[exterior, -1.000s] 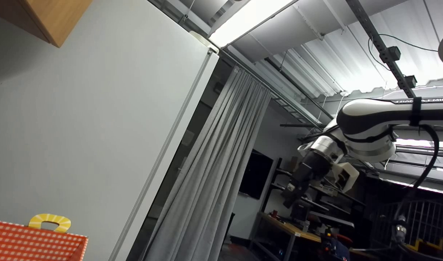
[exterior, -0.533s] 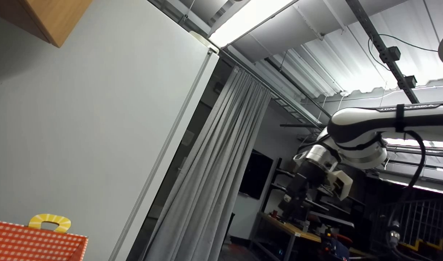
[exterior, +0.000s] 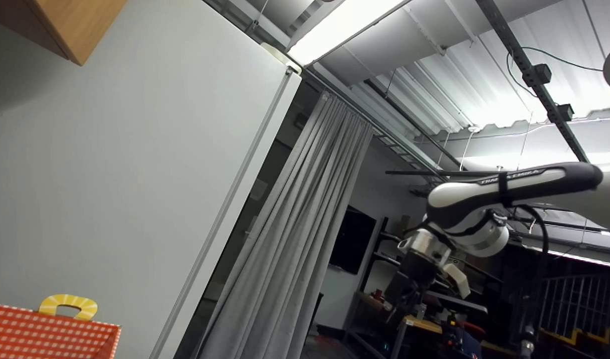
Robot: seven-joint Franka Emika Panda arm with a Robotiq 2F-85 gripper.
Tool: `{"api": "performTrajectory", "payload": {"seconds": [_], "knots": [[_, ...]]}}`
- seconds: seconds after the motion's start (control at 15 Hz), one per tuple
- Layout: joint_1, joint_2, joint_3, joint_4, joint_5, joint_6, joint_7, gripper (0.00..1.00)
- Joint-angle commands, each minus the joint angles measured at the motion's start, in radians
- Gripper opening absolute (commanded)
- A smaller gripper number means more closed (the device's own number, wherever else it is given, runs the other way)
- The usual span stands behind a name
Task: Close the kitchen drawer
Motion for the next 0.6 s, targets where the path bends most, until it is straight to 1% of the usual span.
{"api": "performTrajectory", "payload": {"seconds": [0.0,0.2,0.33,0.53], "knots": [[-0.034,0.085,0.005,-0.044,-0.033,0.188,-0.067,1.0],[-0.052,0.167,0.011,-0.089,-0.038,0.351,-0.09,1.0],[-0.06,0.22,0.016,-0.106,-0.033,0.431,-0.093,1.0],[-0.074,0.294,0.031,-0.104,-0.03,0.501,-0.074,1.0]]}}
